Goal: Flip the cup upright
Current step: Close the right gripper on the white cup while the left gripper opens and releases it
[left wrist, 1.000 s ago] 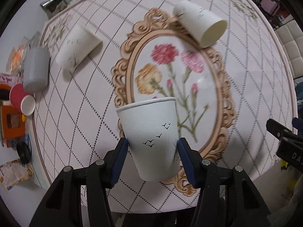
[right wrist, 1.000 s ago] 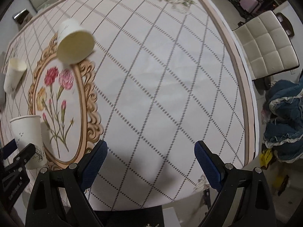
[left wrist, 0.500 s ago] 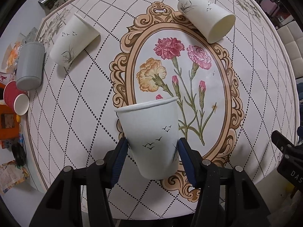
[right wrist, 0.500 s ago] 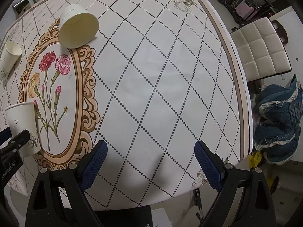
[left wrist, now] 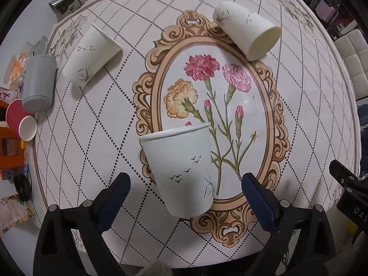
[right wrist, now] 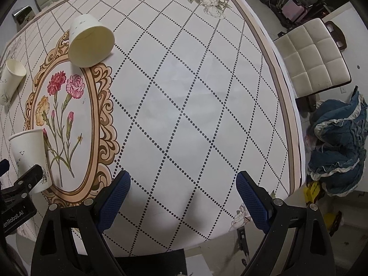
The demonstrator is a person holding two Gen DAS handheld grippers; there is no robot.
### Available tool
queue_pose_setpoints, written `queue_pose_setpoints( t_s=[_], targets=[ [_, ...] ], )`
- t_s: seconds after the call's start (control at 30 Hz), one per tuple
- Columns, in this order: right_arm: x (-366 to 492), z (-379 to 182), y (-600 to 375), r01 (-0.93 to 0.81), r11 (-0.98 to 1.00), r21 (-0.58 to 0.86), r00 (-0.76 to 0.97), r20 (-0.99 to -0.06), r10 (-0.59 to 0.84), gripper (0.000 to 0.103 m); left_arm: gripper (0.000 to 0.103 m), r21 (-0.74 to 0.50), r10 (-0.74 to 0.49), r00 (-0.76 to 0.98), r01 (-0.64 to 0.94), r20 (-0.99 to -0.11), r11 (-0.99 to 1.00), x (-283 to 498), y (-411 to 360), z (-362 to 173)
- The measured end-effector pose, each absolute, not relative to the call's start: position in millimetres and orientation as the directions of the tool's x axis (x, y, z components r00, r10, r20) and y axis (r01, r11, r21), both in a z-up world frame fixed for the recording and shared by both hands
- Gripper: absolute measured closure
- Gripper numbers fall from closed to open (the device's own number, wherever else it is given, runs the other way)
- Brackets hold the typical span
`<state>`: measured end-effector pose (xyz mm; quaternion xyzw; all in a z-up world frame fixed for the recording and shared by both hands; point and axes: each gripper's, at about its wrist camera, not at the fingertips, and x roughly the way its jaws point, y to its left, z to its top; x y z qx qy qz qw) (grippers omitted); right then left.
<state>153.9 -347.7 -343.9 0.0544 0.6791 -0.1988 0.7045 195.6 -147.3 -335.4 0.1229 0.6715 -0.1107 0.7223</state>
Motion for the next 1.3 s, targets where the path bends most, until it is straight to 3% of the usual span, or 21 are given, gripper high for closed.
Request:
queue_pose_setpoints(
  t_s=[0.2, 0.37, 0.67, 1.03, 1.2, 1.3],
  targets=[
    [150.4, -336.6, -350.7, 0.375, 0.910, -0.177, 0.005, -0.981, -0.192, 0.009, 0.004, 0.031, -0.014, 0.152, 0.293, -0.988, 0.956, 196.2, -124.6, -305.4],
    [151.0, -326.9, -340.9, 0.375, 0.915, -0.149, 0.020, -0.985, -0.169, 0.009, 0.004, 0.100, 0.043, 0.250, 0.220, -0.967, 0.970, 199.4, -72.0, -295.6],
    [164.7, -322.8, -265.8, 0.253, 0.964, -0.075, 0.046, -0.995, -0.090, 0.009, 0.004, 0.120, 0.104, 0.177, 0.083, -0.979, 0.989, 193.6, 7.1, -325.9],
    [206.2, -338.0, -173.1, 0.114, 0.993, -0.040, 0.061, -0.997, -0.047, 0.009, 0.004, 0.158, 0.153, 0.111, 0.038, -0.982, 0.987, 182.1, 45.9, -349.3],
    [223.5, -351.1, -152.9, 0.106, 0.994, -0.019, 0.034, -0.999, -0.023, 0.017, 0.004, 0.159, 0.155, 0.110, 0.024, -0.982, 0.987, 187.8, 56.0, -351.9],
    [232.0, -363.9, -146.3, 0.113, 0.993, 0.012, -0.013, -1.000, 0.013, 0.029, 0.004, 0.152, 0.149, 0.104, 0.022, -0.983, 0.988, 189.9, 58.8, -353.4]
  ],
)
